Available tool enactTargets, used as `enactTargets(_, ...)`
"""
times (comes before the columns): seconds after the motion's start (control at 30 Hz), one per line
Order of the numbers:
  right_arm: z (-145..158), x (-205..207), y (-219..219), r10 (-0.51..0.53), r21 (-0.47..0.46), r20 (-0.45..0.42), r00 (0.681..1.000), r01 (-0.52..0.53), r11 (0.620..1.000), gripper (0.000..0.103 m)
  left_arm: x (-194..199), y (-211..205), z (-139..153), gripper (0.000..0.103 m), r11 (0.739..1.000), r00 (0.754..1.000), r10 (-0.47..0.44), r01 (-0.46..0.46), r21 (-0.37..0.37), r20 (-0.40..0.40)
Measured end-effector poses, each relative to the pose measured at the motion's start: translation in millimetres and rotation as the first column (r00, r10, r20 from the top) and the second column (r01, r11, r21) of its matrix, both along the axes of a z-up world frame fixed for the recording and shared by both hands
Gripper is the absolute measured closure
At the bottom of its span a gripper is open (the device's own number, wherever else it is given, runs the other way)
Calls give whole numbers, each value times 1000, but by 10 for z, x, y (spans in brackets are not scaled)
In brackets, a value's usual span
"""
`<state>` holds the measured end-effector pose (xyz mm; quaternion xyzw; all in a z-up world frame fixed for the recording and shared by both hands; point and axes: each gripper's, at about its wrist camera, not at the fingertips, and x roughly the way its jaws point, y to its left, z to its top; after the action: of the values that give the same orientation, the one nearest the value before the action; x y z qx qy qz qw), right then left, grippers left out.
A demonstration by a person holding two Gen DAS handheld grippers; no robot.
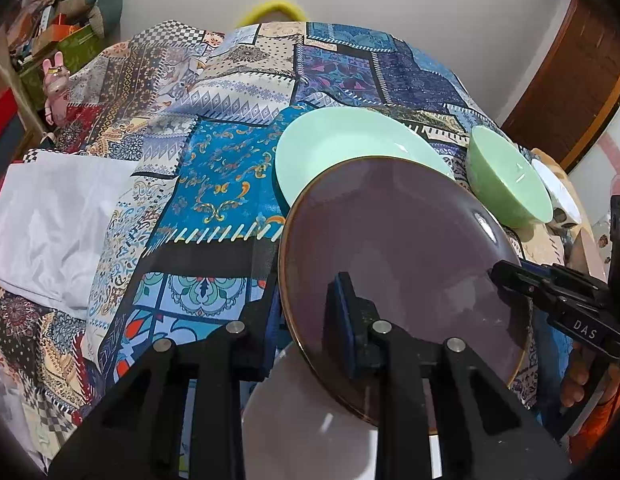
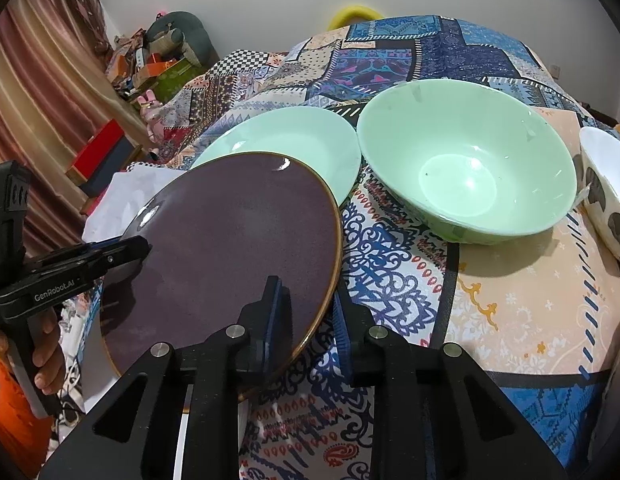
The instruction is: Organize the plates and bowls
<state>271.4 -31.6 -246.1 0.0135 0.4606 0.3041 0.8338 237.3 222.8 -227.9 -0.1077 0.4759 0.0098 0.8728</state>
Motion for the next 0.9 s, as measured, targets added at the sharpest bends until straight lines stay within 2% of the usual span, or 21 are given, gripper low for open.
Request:
enactTargets(0.3, 41, -42, -129, -26, 19, 1, 1000, 26, 999, 81, -117, -154, 98, 77, 1000, 1000, -21, 21, 7, 18)
enactTargets(0.9, 397, -362, -557, -61, 44, 75, 995, 58, 997, 81, -425, -585, 494, 77, 999, 996, -49, 50, -6, 76)
